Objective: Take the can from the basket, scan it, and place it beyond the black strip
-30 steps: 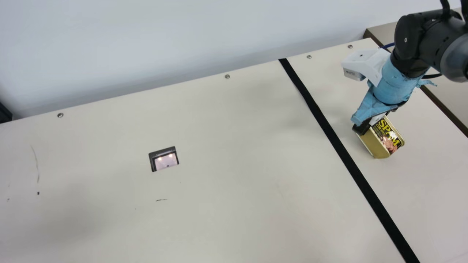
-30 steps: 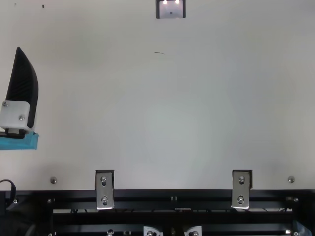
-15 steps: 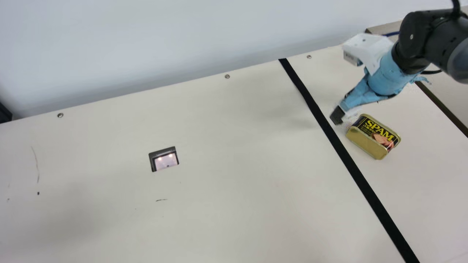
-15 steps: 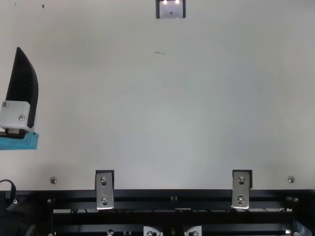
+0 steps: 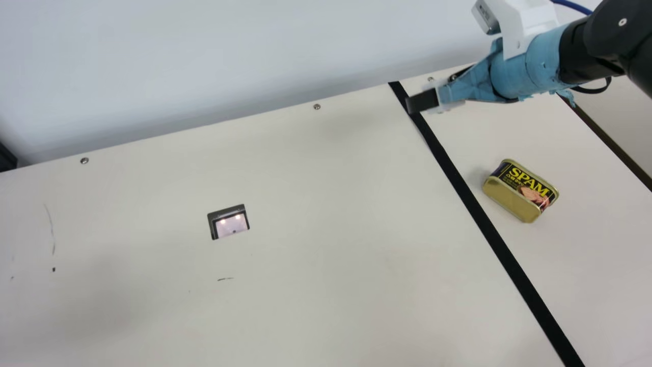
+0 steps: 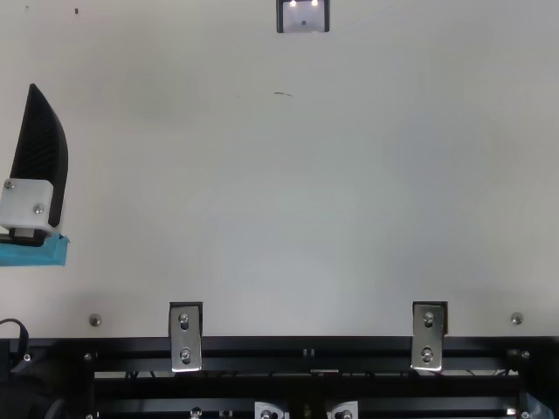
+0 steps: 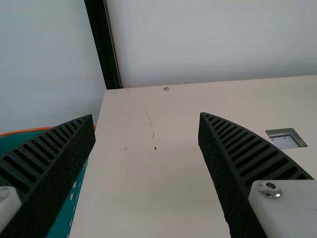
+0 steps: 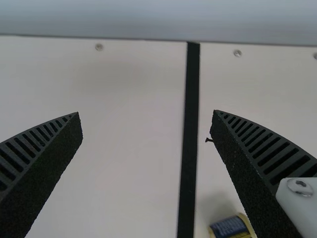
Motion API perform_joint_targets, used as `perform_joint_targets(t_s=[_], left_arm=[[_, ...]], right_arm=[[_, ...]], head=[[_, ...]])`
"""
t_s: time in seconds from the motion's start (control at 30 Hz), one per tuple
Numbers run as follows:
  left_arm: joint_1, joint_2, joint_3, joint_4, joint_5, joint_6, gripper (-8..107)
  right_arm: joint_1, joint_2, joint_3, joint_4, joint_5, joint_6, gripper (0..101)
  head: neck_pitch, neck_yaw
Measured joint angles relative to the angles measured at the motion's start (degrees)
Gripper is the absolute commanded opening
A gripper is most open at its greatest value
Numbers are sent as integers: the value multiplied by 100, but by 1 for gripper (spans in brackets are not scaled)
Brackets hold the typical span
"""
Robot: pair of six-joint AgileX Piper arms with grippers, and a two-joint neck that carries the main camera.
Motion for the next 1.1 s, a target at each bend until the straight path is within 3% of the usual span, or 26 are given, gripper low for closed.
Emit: perform_joint_targets(t_s=[0.53, 0.9, 1.1], left_arm=[[0, 0, 0, 0, 0, 0, 90], [0, 0, 0, 0, 0, 0, 90], [0, 0, 0, 0, 0, 0, 90]], right_arm=[[986, -620, 303, 1810, -240, -405, 101], [1676, -866, 498, 2127, -515, -337, 101], [1883, -1031, 688, 1952, -659, -228, 101]], head=[[-29, 1672], [-29, 2258], [0, 2258]])
